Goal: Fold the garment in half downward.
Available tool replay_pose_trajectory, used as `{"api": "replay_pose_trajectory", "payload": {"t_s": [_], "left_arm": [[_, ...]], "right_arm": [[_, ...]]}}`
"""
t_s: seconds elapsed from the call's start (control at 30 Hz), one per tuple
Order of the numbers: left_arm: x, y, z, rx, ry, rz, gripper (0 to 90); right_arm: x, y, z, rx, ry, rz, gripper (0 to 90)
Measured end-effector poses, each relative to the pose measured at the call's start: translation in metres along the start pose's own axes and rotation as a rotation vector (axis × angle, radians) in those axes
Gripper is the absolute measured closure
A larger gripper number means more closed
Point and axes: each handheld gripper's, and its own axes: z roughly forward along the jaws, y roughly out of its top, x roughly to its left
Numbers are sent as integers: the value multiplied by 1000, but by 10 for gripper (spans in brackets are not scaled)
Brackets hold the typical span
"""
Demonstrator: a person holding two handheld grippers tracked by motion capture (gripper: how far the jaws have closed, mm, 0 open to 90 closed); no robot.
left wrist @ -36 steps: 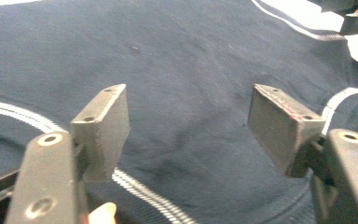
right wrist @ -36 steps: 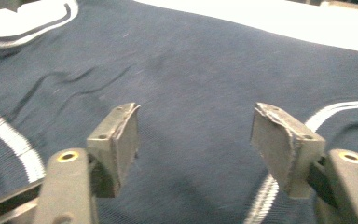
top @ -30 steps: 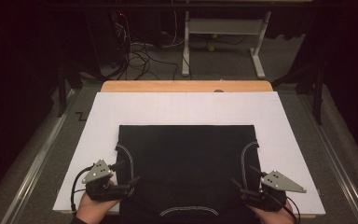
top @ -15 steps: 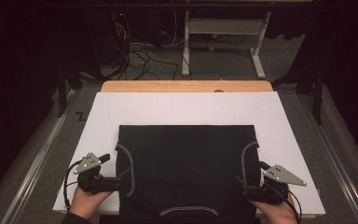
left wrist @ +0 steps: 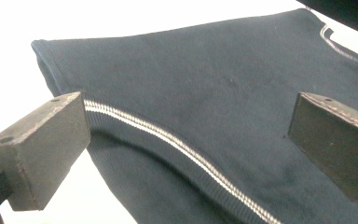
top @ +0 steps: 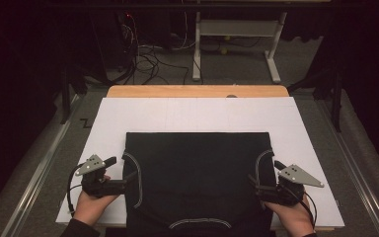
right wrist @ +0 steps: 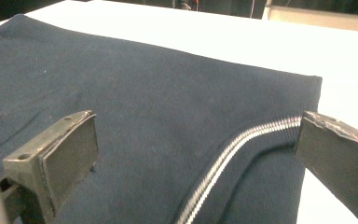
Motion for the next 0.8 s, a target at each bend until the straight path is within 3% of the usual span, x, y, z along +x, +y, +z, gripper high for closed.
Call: {"api": "replay_pose_trajectory", "payload": {"t_s": [0.2, 0.33, 0.53, 0.63, 0.8], "left_arm": [[3, 17, 7, -27, -19, -11, 0], [2, 25, 10, -37, -8, 18, 0], [5, 33, 17, -32, -3, 30, 0], [9, 36, 18, -35, -20, 2, 0], [16, 44, 22, -31, 1, 11, 0]], "right_arm": [[11, 13, 8, -11, -6, -40, 0], [21, 19, 16, -12, 14, -48, 0], [44, 29, 27, -22, 61, -83, 0], [55, 32, 35, -21, 85, -100, 0], [74, 34, 49, -6, 128, -116, 0]]}}
